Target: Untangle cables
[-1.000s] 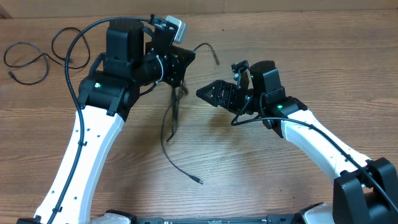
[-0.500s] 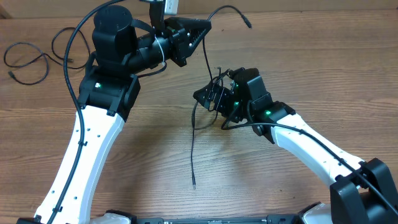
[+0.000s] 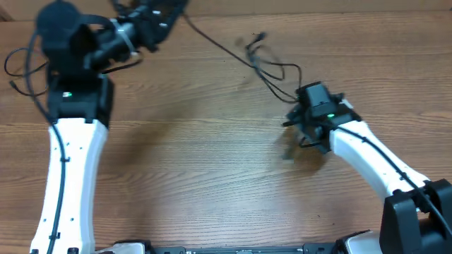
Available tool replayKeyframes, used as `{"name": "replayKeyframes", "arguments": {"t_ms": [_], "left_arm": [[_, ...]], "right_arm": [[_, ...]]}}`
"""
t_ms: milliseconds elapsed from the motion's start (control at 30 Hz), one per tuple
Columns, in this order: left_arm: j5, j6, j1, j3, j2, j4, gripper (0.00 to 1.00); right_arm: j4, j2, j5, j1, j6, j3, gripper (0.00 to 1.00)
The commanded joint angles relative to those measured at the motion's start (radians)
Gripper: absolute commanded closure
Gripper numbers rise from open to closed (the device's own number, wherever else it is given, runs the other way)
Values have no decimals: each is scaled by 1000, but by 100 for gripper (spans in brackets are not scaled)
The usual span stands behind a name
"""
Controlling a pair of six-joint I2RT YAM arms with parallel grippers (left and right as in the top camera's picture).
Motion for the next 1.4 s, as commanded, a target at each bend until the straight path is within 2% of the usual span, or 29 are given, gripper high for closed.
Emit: {"name": "replayKeyframes", "arguments": {"t_ms": [0, 67, 100, 133, 167, 300, 533, 733, 767, 800, 867, 900, 933, 967, 1133, 1367], "left_arm": [[55, -26, 85, 12, -33, -54, 96], [58, -25, 98, 12, -33, -114, 96], [58, -23, 98, 11, -33, -149, 96], [57, -13, 90, 11, -32, -176, 96], [58, -10, 88, 11, -32, -177, 96], [50, -10, 80, 11, -32, -179, 96], [-147, -10, 28, 11, -31, -363, 96], [-307, -10, -75, 11, -20, -480, 96], [-344, -9, -100, 11, -15, -502, 89], [-390, -8, -124, 11, -10, -525, 77], [-481, 31, -167, 11, 2, -572, 40], [-529, 64, -186, 11, 8, -597, 27], [-578, 98, -203, 11, 16, -624, 8], [-616, 122, -216, 11, 22, -648, 0], [-727, 214, -256, 11, 76, -823, 1], [-729, 261, -257, 10, 168, -1073, 0]], "right_arm": [[-8, -2, 17, -69, -26, 11, 4], [14, -2, -97, -87, -103, 11, 3], [59, -2, -252, -92, -232, 11, 0], [120, -2, -459, -92, -420, 11, 1], [132, -2, -512, -90, -465, 12, 3], [125, -3, -574, -90, -473, 12, 0], [192, -3, -962, -89, -472, 12, 0], [172, -3, -939, -89, -469, 11, 1], [168, -3, -927, -89, -469, 11, 1], [165, -3, -921, -89, -469, 11, 1], [152, -3, -908, -91, -469, 11, 1], [143, -3, -895, -92, -469, 11, 1], [132, -3, -882, -92, -469, 11, 1], [118, -3, -861, -92, -469, 11, 1], [60, -3, -748, -92, -469, 11, 0], [55, -3, -708, -92, -470, 11, 0]]}}
